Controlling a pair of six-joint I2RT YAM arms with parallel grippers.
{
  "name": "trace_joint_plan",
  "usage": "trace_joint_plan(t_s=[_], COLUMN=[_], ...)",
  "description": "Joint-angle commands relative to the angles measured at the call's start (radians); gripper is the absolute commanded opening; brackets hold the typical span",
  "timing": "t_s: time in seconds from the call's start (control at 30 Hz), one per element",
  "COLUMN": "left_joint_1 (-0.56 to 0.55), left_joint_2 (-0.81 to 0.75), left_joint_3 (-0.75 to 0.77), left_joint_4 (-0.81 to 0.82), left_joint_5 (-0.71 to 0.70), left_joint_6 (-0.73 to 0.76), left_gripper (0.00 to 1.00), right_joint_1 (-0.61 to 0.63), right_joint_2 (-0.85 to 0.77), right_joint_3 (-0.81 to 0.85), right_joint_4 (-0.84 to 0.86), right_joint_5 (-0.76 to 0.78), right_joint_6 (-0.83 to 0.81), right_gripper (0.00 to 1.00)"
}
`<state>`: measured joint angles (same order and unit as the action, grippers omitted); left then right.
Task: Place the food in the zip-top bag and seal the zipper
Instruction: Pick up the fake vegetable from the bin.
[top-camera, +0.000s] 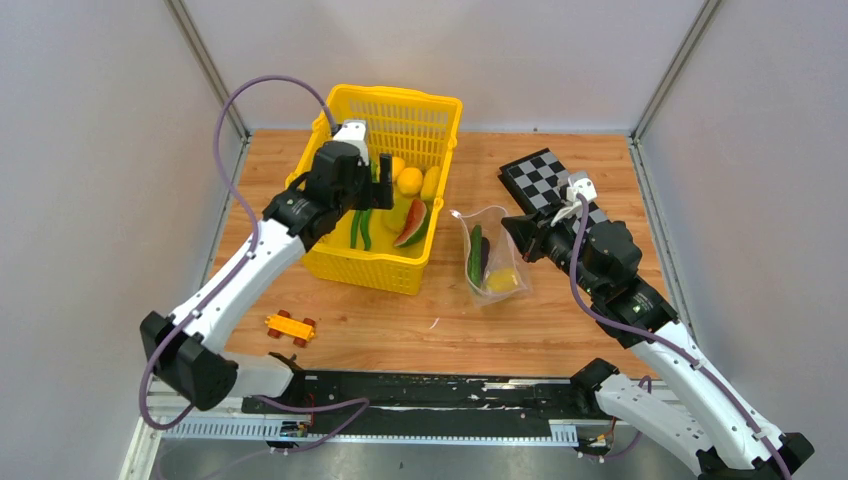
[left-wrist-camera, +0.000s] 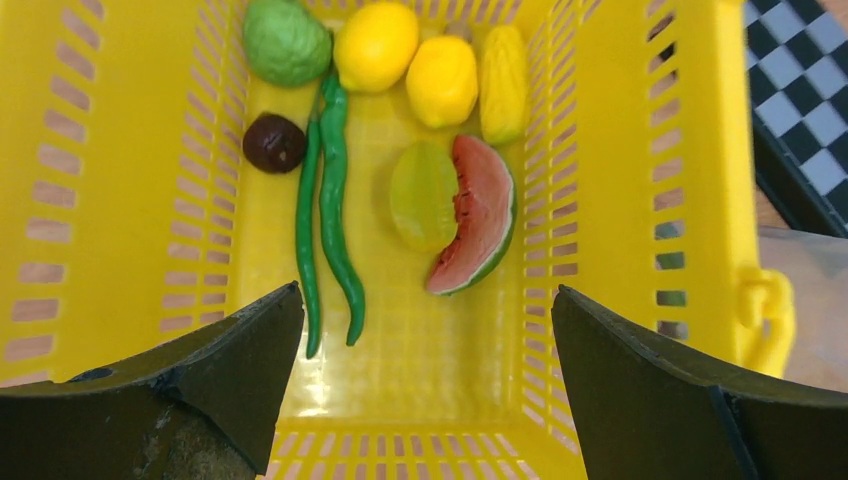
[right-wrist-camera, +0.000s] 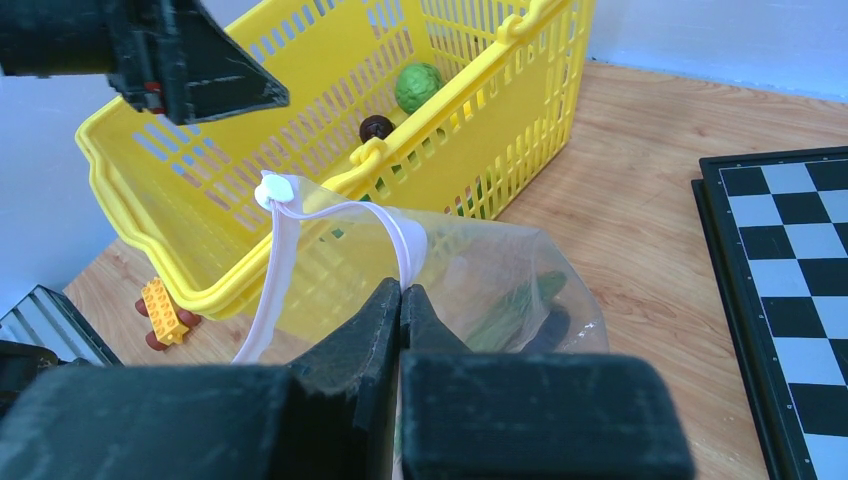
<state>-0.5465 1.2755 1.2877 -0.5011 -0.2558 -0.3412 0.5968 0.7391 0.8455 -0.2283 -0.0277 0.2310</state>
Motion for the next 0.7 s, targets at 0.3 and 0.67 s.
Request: trace_joint_plan(t_s=[0.3,0.67], left_joint_1=[0.035,0.081], left_joint_2=[0.348,0.460], left_joint_3=[0.257,0.234], left_joint_4=[-0.332,-0.315], left_joint_5=[-0.066,-0.070], left_joint_6=[-0.138,-0.155], left_gripper=[1.00,0.82], right_joint_1=[-0.003,-0.003], right_joint_2=[-0.017,-0.012], right_joint_3=[0.024,0.023], right_joint_4=[0.023,0.023], right_joint_5=[0.008,0.005], right_joint_6=[-0.005,0.001], right_gripper=[0.00,0.00])
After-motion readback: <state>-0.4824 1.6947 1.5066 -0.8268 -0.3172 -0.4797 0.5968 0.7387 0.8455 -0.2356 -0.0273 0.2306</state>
